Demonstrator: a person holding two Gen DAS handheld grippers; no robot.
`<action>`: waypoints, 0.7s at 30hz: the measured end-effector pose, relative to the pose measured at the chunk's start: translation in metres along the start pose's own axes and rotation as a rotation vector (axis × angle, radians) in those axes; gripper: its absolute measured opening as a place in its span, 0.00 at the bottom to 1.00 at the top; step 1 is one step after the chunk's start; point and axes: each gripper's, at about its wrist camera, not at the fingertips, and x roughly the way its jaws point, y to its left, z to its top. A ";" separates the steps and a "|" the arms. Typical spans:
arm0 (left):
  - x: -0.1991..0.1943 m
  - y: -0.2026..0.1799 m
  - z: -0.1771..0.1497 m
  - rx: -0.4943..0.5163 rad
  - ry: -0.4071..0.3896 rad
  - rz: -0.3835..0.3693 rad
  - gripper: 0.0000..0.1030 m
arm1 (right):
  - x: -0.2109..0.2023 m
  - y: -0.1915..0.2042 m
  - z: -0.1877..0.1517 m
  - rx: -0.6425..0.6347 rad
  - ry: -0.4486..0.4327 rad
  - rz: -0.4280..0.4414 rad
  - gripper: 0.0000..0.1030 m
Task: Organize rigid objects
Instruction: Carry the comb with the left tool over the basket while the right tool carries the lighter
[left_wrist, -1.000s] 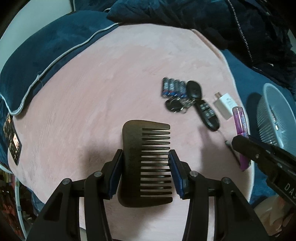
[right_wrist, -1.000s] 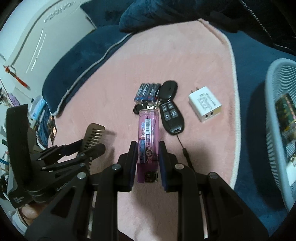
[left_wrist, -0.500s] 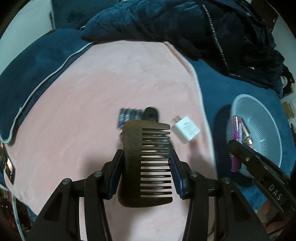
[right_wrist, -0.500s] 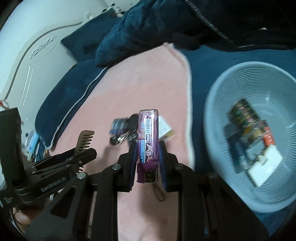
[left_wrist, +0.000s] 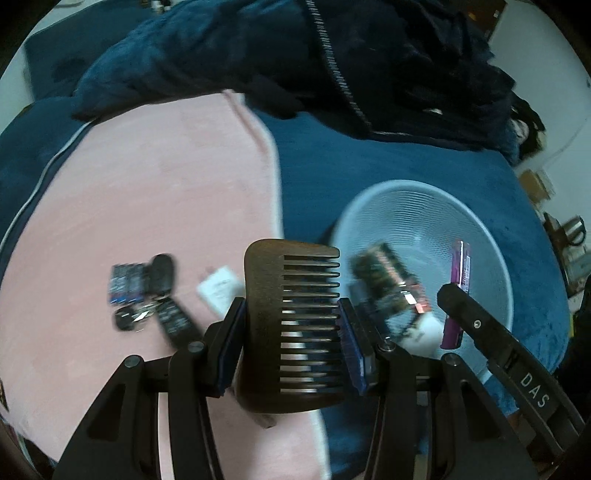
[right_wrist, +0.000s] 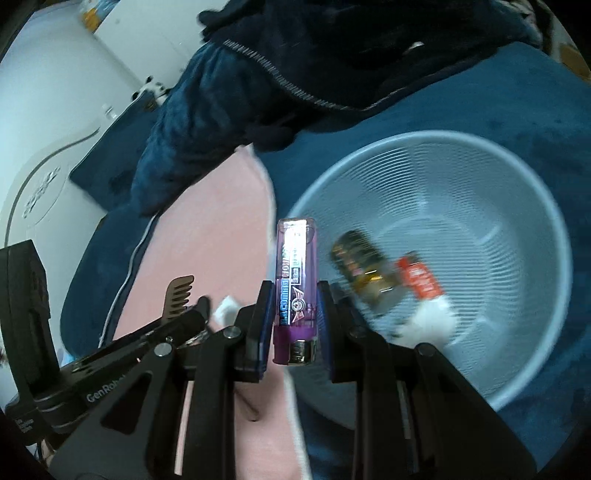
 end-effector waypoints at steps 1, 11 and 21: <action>0.003 -0.008 0.002 0.012 0.002 -0.008 0.48 | -0.002 -0.007 0.003 0.003 -0.006 -0.021 0.22; 0.036 -0.079 0.014 0.115 0.041 -0.051 0.48 | -0.007 -0.073 0.012 0.117 0.023 -0.095 0.22; 0.062 -0.123 0.024 0.185 0.063 -0.088 0.48 | -0.014 -0.087 0.019 0.126 -0.009 -0.127 0.22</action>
